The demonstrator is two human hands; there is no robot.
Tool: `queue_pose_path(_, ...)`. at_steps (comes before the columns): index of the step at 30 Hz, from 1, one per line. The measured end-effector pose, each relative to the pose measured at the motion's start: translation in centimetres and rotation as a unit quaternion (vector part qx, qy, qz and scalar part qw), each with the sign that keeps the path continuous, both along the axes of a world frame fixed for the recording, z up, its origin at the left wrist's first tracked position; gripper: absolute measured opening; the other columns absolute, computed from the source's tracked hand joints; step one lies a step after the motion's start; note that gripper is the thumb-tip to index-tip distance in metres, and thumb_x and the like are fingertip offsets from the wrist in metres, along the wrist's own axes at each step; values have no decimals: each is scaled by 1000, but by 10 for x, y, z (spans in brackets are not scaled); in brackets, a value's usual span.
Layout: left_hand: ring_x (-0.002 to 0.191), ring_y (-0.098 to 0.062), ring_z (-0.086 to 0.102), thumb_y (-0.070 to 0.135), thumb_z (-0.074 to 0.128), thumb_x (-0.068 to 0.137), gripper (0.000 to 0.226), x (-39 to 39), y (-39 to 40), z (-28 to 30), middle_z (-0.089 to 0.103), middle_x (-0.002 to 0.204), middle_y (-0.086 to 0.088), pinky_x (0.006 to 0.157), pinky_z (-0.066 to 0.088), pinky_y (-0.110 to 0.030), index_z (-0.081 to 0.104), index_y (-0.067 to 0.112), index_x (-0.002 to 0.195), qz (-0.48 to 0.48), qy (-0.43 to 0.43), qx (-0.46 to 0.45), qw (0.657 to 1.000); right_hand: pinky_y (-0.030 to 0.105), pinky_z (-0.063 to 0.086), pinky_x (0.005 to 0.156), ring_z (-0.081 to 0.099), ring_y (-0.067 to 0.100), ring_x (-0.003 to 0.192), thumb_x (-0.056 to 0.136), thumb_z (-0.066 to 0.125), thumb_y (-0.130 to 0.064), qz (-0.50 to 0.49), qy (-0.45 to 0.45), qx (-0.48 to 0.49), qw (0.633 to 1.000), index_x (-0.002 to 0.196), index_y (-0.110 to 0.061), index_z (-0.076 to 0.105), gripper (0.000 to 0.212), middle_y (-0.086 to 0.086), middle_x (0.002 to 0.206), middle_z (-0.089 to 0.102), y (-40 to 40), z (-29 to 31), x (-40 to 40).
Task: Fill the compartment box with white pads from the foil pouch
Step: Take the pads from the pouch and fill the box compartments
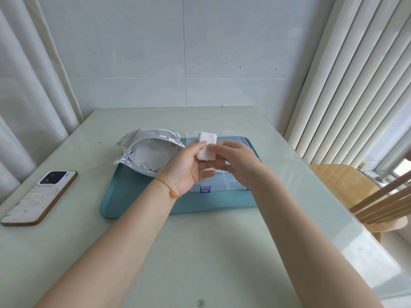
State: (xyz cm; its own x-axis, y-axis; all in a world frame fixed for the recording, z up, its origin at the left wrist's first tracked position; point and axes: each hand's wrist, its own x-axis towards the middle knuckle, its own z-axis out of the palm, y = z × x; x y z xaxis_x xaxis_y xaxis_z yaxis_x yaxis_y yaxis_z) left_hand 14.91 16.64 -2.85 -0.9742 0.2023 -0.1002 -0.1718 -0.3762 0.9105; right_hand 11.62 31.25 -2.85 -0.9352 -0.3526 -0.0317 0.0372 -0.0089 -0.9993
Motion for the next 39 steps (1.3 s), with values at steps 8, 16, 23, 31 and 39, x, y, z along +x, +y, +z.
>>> queue_pose_path(8,92,-25,68,59,57,85,64,2,-7,-6,66,108,-6,72,57,-34,57,16,131,-93,-51,123,987,33,44,73,56,26,81,87,66,-27,97,-38,-12,994,103,2,67,34,13,90,59,1,2,1)
queue_pose_path(16,62,-13,52,16,56,92,15,-5,-7,-9,56,78,-2,54,53,-24,67,11,99,10,-114,101,988,22,47,82,58,7,102,83,74,-38,-17,162,226,960,112,-21,58,38,-6,109,62,-5,17,14)
queue_pose_path(23,55,-12,44,9,57,89,12,-2,-2,-4,45,66,0,46,41,-20,57,17,80,23,-99,25,995,41,34,107,35,14,127,68,85,-42,72,308,387,866,138,-37,41,84,-9,135,40,-11,13,19)
queue_pose_path(31,59,-8,47,7,54,88,20,-4,-4,-6,46,65,5,59,39,-21,52,22,75,-21,-81,14,996,44,33,105,37,15,120,66,84,-40,42,355,396,846,130,-33,49,73,-8,128,45,-18,15,20)
queue_pose_path(39,47,-7,38,7,60,87,14,-3,-4,-7,44,60,7,47,28,-19,59,21,85,-35,-55,-14,998,28,38,101,46,4,120,75,81,-41,70,264,350,896,132,-30,53,65,-12,133,47,-4,27,16)
